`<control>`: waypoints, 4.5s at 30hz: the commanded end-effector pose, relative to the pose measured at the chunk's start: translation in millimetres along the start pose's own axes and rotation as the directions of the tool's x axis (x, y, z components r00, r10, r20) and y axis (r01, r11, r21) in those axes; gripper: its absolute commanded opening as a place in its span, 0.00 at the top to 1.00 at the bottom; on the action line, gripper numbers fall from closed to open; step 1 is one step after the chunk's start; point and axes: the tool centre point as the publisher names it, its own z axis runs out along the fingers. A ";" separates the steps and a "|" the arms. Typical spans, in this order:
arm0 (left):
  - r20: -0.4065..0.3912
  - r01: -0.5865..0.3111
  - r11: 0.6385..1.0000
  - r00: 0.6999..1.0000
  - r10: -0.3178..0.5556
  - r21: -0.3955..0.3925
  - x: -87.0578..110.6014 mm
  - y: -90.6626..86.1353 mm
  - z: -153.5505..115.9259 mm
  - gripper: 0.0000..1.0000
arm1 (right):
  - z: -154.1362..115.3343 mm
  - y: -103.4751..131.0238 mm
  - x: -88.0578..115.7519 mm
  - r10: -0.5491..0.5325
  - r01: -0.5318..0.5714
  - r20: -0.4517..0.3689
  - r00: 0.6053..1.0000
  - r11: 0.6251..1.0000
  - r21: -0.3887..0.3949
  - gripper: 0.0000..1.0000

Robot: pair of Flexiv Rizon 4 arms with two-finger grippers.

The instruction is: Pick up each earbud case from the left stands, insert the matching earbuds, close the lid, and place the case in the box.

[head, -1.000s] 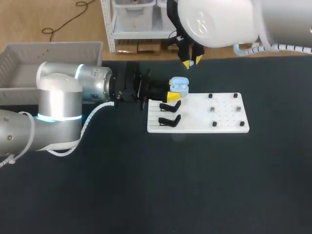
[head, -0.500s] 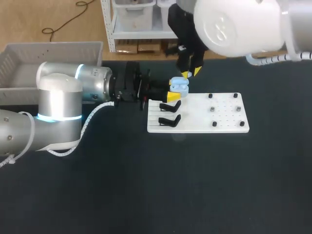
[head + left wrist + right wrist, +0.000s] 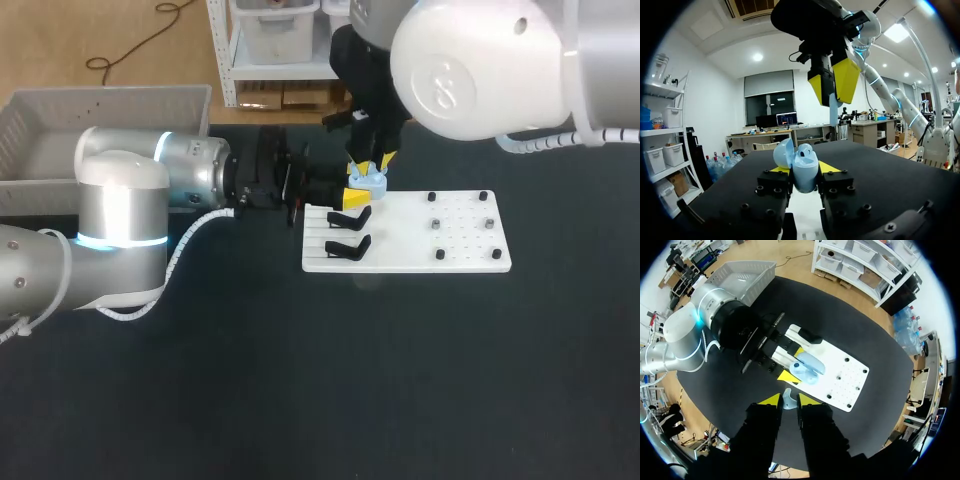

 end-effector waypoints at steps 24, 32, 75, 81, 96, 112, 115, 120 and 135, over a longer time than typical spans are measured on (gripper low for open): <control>-0.002 0.000 1.000 1.000 0.000 -0.002 -0.1 -0.5 -0.1 1.00 | 12.0 -11.7 -17.2 0.042 -0.041 0.020 0.999 0.999 -0.014 1.00; -0.002 0.000 1.000 1.000 0.000 -0.002 -0.1 -0.5 -0.1 1.00 | 13.9 -11.0 -16.3 0.064 -0.064 0.022 0.998 0.997 0.034 1.00; -0.002 0.000 1.000 1.000 0.000 -0.002 -0.1 -0.5 -0.1 1.00 | 29.3 -11.1 -20.9 0.096 -0.096 -0.002 0.995 0.994 0.058 1.00; -0.002 0.000 1.000 1.000 0.000 -0.002 -0.1 -0.5 -0.1 1.00 | 30.6 -11.5 -20.1 0.105 -0.105 0.000 0.994 0.992 0.066 1.00; -0.002 0.000 1.000 1.000 0.000 -0.002 -0.1 -0.5 -0.1 1.00 | 33.2 -8.6 -23.8 0.097 -0.098 0.008 0.995 0.993 0.062 1.00; -0.002 0.000 1.000 1.000 0.000 -0.002 -0.1 -0.5 -0.1 1.00 | 40.2 -8.6 -30.1 0.085 -0.084 -0.003 0.996 0.994 0.062 1.00; -0.002 0.000 1.000 1.000 0.000 -0.002 -0.1 -0.5 -0.1 1.00 | 40.8 -8.1 -30.6 0.083 -0.082 -0.007 0.997 0.994 0.066 1.00; -0.002 0.000 1.000 1.000 0.000 -0.002 -0.1 -0.5 -0.1 1.00 | 42.8 -8.2 -30.8 0.086 -0.084 -0.015 0.996 0.994 0.074 1.00; -0.002 0.000 1.000 1.000 0.000 -0.002 -0.1 -0.5 -0.1 1.00 | 33.6 0.6 -23.3 0.081 -0.080 -0.004 0.997 0.992 0.101 0.00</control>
